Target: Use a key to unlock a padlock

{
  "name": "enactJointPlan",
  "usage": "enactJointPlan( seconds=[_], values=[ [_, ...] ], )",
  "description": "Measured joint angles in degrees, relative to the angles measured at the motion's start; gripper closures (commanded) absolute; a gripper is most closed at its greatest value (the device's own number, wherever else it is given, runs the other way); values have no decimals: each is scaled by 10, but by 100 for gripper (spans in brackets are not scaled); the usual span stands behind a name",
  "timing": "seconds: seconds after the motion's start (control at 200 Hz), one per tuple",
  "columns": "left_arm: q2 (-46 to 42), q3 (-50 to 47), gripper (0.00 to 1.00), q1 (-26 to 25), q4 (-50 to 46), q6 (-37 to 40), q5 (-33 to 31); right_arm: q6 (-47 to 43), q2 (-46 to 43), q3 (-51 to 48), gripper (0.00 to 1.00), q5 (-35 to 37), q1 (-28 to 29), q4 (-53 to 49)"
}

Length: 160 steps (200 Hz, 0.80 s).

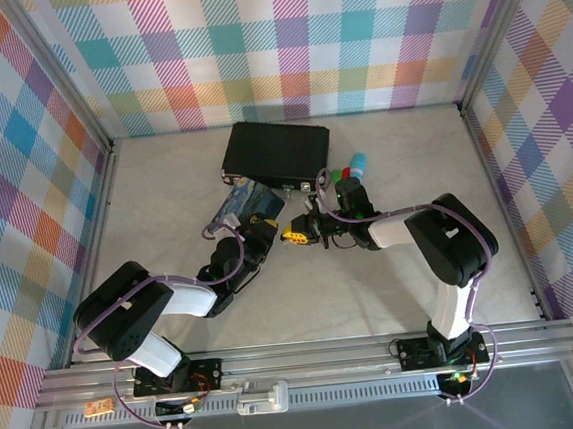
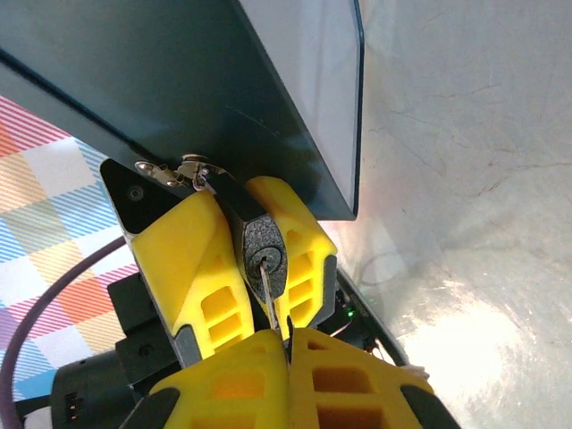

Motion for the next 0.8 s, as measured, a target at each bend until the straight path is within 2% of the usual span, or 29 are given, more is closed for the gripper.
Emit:
enactJointPlan(
  seconds=[0.12,0.185,0.525,0.8],
  values=[
    [-1,-1,100,0,-4,-2,4,1,16,1,100,-22,-5,17],
    [-7,-1,100,0,-18,-2,10,-27,21,5,100,-35,-9,11],
    [-89,6,100,12,-139,5,48,-314,2,70,100,-49,-14,-181],
    [-90,27,100,16,-178,11,69,-380,-10,59,100,-32,-19,-177]
  ],
)
